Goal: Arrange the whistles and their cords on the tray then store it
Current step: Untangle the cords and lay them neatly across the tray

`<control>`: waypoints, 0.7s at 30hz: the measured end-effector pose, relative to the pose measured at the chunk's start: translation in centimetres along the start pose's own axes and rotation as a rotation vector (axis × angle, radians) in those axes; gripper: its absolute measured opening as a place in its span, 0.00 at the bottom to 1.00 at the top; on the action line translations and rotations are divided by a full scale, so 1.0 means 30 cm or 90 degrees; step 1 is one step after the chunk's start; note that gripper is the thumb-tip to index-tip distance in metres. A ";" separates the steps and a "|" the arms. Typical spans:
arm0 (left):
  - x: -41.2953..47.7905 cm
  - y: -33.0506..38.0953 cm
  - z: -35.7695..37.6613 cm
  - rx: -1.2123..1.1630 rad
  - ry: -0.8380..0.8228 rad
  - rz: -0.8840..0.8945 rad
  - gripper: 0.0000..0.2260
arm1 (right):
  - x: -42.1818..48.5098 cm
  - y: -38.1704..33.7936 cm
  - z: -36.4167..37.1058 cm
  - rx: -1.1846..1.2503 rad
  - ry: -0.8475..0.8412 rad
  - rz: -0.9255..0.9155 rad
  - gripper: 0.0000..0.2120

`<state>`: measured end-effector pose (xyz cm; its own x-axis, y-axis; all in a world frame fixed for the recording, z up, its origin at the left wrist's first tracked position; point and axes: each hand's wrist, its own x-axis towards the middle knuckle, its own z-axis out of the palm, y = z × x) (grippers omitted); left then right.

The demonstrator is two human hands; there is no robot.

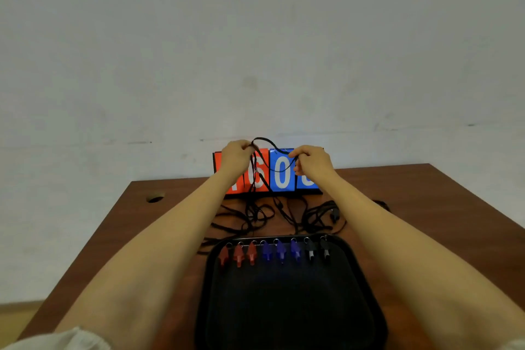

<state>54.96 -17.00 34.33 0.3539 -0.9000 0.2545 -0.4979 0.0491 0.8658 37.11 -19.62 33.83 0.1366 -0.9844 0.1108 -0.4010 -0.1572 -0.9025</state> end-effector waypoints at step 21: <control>-0.015 -0.268 0.047 0.315 -0.208 0.005 0.09 | 0.125 0.073 0.123 0.062 0.010 0.001 0.13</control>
<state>57.68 -17.61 26.66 0.1262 -0.9909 0.0466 -0.8369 -0.0811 0.5413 40.08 -23.38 30.74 0.1222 -0.9858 0.1150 -0.3111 -0.1481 -0.9388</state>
